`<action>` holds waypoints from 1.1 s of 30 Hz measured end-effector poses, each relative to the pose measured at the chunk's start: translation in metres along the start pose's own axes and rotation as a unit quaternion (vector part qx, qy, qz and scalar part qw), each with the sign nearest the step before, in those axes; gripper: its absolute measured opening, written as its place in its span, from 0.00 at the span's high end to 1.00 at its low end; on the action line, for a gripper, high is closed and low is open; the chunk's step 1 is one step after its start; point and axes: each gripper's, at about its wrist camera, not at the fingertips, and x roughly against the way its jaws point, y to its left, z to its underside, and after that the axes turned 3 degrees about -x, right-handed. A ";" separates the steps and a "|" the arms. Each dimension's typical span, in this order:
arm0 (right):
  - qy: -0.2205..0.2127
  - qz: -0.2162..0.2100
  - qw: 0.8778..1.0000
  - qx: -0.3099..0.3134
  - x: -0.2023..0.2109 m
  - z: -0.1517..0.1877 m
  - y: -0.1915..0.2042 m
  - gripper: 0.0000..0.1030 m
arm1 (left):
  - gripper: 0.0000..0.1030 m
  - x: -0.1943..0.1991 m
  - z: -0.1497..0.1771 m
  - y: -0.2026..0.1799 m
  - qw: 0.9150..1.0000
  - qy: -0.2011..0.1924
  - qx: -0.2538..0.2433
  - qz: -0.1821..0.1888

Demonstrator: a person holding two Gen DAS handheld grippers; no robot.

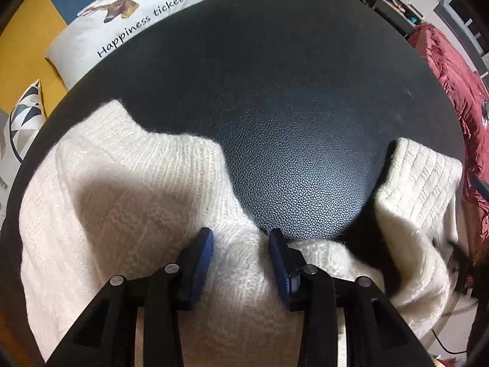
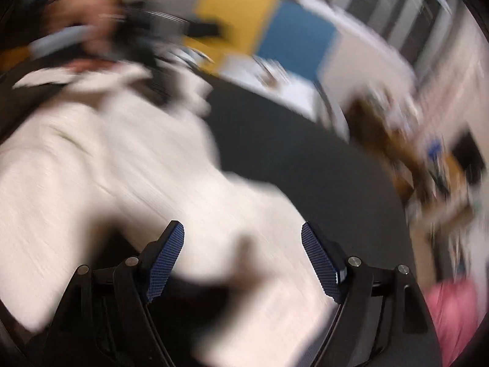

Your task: Fold clothes

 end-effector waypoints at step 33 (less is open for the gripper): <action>0.086 0.299 0.950 -0.016 -0.035 -0.044 -0.181 0.80 | 0.90 0.106 0.003 0.077 0.892 -0.293 0.201 0.278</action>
